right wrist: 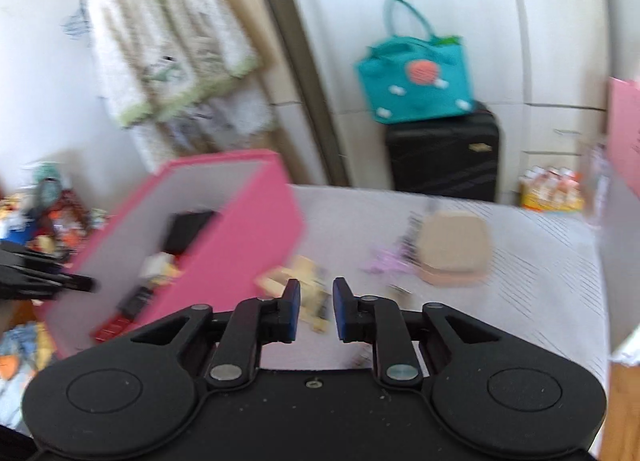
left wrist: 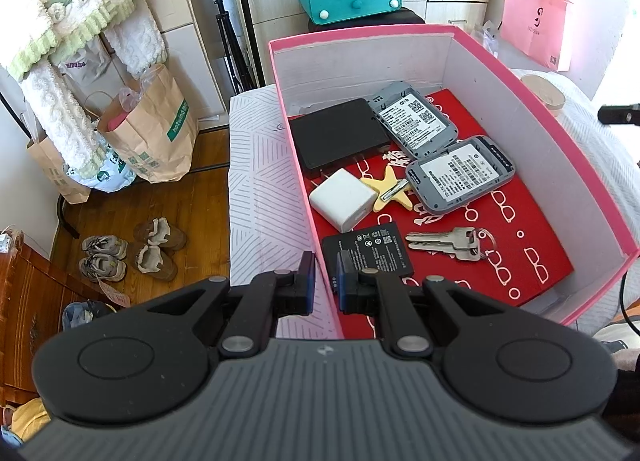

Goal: Organize rigid objects
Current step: 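Move the open right tool back toward the AA battery on the table, then grasp the cream hair clip with the right tool and lift it, then carry the cream hair clip into the box, open the right tool, then move the open right tool back to the AA battery on the table, then grasp the AA battery with the right tool and lift it, then carry the AA battery into the box onto the router, open right tool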

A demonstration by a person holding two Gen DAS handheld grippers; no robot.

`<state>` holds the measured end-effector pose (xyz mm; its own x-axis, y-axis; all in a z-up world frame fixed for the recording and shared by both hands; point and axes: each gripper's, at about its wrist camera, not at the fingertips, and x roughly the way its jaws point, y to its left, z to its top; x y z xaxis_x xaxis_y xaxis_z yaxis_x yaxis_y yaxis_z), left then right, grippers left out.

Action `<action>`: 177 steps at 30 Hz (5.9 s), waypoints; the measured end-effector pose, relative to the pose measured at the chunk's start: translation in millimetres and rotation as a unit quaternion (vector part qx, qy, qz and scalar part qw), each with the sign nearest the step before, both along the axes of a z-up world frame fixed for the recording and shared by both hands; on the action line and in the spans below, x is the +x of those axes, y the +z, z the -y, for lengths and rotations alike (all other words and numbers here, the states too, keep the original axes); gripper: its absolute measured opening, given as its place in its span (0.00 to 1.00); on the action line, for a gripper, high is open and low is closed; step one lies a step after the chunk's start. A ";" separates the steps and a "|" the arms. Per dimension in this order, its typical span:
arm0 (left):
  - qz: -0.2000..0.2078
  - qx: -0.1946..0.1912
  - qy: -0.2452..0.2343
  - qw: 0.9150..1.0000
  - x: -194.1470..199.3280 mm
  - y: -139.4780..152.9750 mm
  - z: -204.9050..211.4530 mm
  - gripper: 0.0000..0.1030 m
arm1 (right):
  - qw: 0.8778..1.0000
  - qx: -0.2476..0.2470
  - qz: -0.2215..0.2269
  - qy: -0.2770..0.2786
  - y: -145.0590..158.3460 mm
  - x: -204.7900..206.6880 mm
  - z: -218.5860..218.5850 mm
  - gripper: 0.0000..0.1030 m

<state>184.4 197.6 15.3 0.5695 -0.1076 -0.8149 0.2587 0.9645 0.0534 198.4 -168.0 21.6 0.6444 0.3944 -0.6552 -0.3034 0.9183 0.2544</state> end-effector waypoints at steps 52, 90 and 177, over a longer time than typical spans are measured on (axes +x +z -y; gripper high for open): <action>-0.004 -0.003 0.006 1.000 -2.5 0.2 -1.7 0.10 | 0.975 -0.095 0.105 0.172 -33.0 46.5 -63.1 0.55; 0.003 -0.013 -0.003 1.000 -3.6 -1.6 -4.2 0.10 | 0.918 -0.169 -0.009 0.360 32.4 13.8 -166.1 0.58; 0.010 0.066 -0.074 0.995 -10.5 5.6 10.6 0.10 | 0.973 -0.061 0.080 0.207 33.5 -6.2 -143.8 0.11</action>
